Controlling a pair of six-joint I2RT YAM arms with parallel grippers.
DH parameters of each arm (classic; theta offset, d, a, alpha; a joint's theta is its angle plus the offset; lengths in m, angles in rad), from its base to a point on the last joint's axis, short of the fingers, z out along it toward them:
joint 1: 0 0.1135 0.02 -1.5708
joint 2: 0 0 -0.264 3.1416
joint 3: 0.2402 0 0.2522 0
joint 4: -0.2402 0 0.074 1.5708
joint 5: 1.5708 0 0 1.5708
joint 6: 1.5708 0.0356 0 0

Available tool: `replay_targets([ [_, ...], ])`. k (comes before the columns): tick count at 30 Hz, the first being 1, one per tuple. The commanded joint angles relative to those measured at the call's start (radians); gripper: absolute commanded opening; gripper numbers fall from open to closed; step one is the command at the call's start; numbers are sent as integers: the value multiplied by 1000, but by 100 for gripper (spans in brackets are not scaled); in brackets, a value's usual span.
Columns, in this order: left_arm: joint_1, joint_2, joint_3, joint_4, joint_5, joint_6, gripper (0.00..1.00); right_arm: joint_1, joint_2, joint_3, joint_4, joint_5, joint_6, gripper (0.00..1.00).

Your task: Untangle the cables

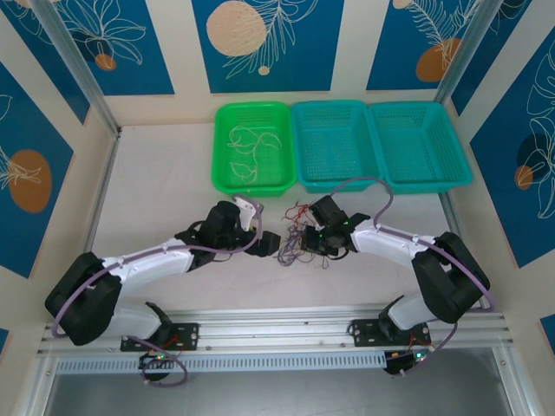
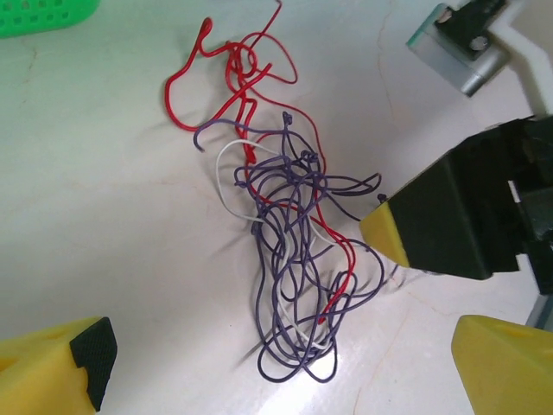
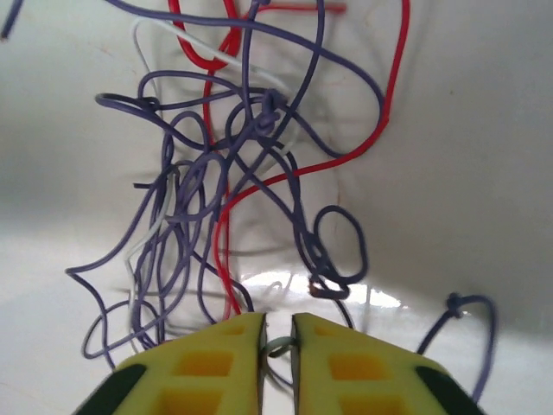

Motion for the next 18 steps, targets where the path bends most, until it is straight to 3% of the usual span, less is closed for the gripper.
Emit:
replay_targets([
  [1, -10, 43, 7, 35, -26, -34, 99, 10, -14, 30, -24, -5, -2, 3],
  [5, -10, 129, 31, 78, 54, -84, 98, 29, -89, 22, -25, -21, -9, 0],
  [8, -18, 218, 62, 134, 131, -137, 95, 37, -168, 1, 19, -102, -7, 0],
  [11, -32, 293, 90, 151, 126, -153, 86, 41, -255, -14, 67, -191, 16, 0],
  [12, -32, 311, 98, 147, 112, -155, 74, 41, -288, -20, 87, -216, 27, 0],
  [15, -28, 348, 114, 97, 13, -167, 14, 35, -386, -32, 110, -249, 67, 0],
  [16, -27, 358, 116, 77, -22, -170, 0, 26, -421, -32, 101, -249, 82, 0],
  [18, -21, 369, 102, 65, -75, -184, 0, -8, -498, -33, 91, -262, 117, 0],
])
